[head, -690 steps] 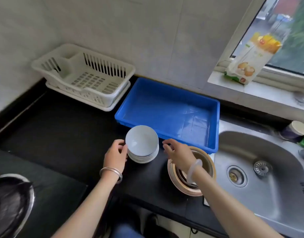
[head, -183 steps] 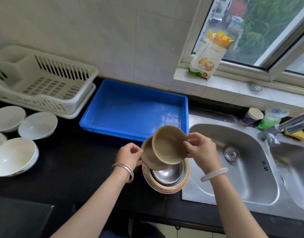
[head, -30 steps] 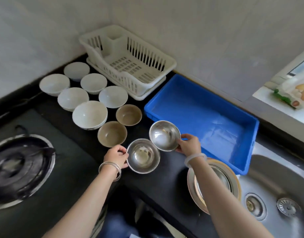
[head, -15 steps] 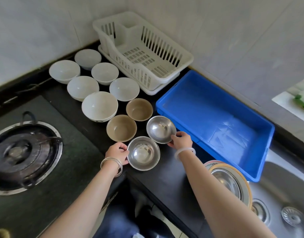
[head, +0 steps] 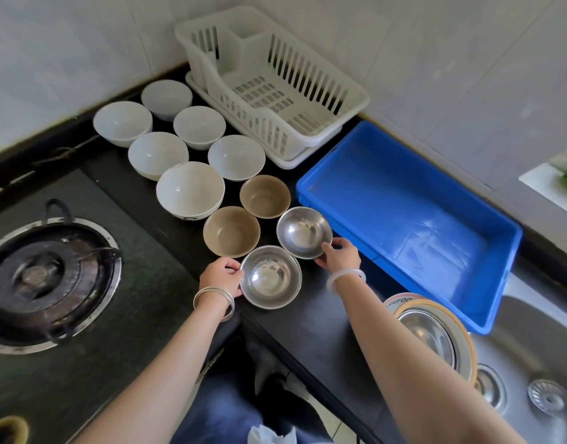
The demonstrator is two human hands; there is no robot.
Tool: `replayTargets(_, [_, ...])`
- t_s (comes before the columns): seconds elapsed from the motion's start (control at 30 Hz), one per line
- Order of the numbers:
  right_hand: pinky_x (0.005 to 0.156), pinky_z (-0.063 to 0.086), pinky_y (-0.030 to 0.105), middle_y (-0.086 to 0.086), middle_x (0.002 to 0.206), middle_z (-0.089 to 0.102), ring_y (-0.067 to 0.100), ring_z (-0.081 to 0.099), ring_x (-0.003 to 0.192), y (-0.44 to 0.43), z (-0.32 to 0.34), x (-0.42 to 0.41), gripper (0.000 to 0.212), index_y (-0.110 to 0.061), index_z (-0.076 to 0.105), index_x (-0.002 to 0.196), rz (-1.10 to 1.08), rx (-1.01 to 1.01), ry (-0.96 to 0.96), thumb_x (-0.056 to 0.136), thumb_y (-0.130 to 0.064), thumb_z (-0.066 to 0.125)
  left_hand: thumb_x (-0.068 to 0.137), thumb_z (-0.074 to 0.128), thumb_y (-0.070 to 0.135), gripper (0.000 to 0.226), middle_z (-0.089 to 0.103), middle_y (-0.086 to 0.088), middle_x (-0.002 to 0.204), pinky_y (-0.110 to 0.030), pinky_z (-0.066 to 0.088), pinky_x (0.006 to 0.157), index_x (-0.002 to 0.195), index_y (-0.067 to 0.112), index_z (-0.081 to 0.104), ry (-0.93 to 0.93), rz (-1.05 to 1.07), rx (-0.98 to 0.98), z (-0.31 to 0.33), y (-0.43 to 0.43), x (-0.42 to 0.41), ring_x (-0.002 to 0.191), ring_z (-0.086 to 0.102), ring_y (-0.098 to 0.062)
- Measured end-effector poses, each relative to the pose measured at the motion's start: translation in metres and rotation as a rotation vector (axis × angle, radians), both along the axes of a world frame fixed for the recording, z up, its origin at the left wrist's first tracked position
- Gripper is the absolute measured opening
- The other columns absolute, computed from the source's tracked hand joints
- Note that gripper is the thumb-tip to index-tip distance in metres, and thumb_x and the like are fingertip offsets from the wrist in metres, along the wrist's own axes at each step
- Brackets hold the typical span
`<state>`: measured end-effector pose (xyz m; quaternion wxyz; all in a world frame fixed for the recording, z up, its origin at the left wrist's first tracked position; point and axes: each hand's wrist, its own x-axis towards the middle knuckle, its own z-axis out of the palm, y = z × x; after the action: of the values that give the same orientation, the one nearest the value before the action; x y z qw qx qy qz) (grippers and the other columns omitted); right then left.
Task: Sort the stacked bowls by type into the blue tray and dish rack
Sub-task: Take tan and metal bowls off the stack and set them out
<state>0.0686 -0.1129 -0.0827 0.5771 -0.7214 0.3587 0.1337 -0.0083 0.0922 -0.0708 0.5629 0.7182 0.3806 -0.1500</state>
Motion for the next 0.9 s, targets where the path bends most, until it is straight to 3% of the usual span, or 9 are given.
replayTargets(0.2, [0.058,0.055,0.023,0.013,0.109,0.065,0.024,0.067,0.092,-0.002,0.001,-0.002,0.018,-0.013,0.057,0.11,0.024,0.034,0.025,0.091,-0.017,0.058,0.084,0.061,0.008,0.011,0.069,-0.012,0.095,-0.037,0.059,0.073,0.094,0.01,0.064,-0.02,-0.036,0.076,0.001,-0.002,-0.002,0.077,0.066,-0.024])
replayTargets(0.33, [0.063,0.056,0.025,0.008,0.101,0.066,0.014,0.067,0.074,-0.008,0.007,-0.006,0.028,-0.013,0.056,0.119,0.128,-0.066,0.017,0.094,-0.023,0.052,0.086,0.057,0.012,0.026,0.068,-0.01,0.109,-0.042,0.053,0.089,0.11,0.008,0.064,-0.016,-0.13,0.137,0.011,-0.003,-0.004,0.099,0.064,-0.028])
replayTargets(0.4, [0.074,0.058,0.032,0.005,0.1,0.064,0.016,0.066,0.075,-0.012,0.013,-0.01,0.032,-0.014,0.056,0.122,0.24,-0.228,0.004,0.095,-0.028,0.048,0.087,0.055,0.015,0.012,0.067,-0.008,0.095,-0.036,0.051,0.089,0.089,0.018,0.066,0.008,-0.231,0.194,0.016,-0.002,-0.005,0.096,0.062,-0.027])
replayTargets(0.43, [0.079,0.056,0.036,0.005,0.102,0.064,0.019,0.067,0.08,-0.014,0.017,-0.013,0.035,-0.015,0.057,0.124,0.296,-0.312,-0.013,0.095,-0.03,0.046,0.087,0.053,0.016,0.02,0.06,-0.005,0.082,-0.031,0.048,0.083,0.071,0.026,0.056,0.011,-0.272,0.238,0.019,-0.003,-0.005,0.087,0.059,-0.027])
replayTargets(0.5, [0.074,0.051,0.031,0.005,0.107,0.066,0.022,0.065,0.086,-0.022,0.026,-0.022,0.035,-0.017,0.058,0.122,0.387,-0.433,-0.061,0.094,-0.033,0.043,0.088,0.05,0.017,0.035,0.048,0.001,0.075,-0.027,0.036,0.073,0.059,0.031,0.034,0.01,-0.332,0.316,0.025,-0.005,-0.003,0.08,0.046,-0.023])
replayTargets(0.57, [0.059,0.039,0.023,0.002,0.1,0.068,0.021,0.063,0.083,-0.036,0.034,-0.034,0.031,-0.018,0.062,0.112,0.419,-0.494,-0.11,0.093,-0.033,0.043,0.088,0.05,0.017,0.021,0.057,-0.006,0.087,-0.028,0.038,0.077,0.071,0.029,0.052,-0.005,-0.365,0.332,0.035,-0.011,-0.001,0.087,0.051,-0.025])
replayTargets(0.6, [0.056,0.036,0.022,0.001,0.095,0.068,0.021,0.062,0.082,-0.045,0.039,-0.04,0.028,-0.019,0.064,0.107,0.407,-0.518,-0.13,0.093,-0.033,0.044,0.089,0.051,0.017,0.012,0.063,-0.008,0.099,-0.029,0.042,0.082,0.089,0.022,0.063,-0.033,-0.376,0.339,0.04,-0.015,0.001,0.096,0.056,-0.027])
replayTargets(0.67, [0.059,0.035,0.025,0.001,0.09,0.069,0.023,0.062,0.082,-0.066,0.049,-0.056,0.023,-0.019,0.065,0.1,0.35,-0.569,-0.158,0.092,-0.032,0.047,0.088,0.054,0.017,0.025,0.065,-0.006,0.115,-0.032,0.046,0.092,0.111,0.013,0.063,-0.088,-0.426,0.354,0.048,-0.031,0.005,0.108,0.059,-0.026])
replayTargets(0.9, [0.062,0.035,0.03,0.012,0.086,0.071,0.035,0.064,0.084,-0.154,0.062,-0.138,0.015,-0.016,0.068,0.093,0.238,-0.911,-0.085,0.09,-0.02,0.054,0.087,0.056,0.018,0.022,0.069,-0.001,0.108,-0.028,0.048,0.088,0.106,0.017,0.066,-0.242,-0.746,0.273,0.056,-0.134,-0.002,0.1,0.062,-0.017])
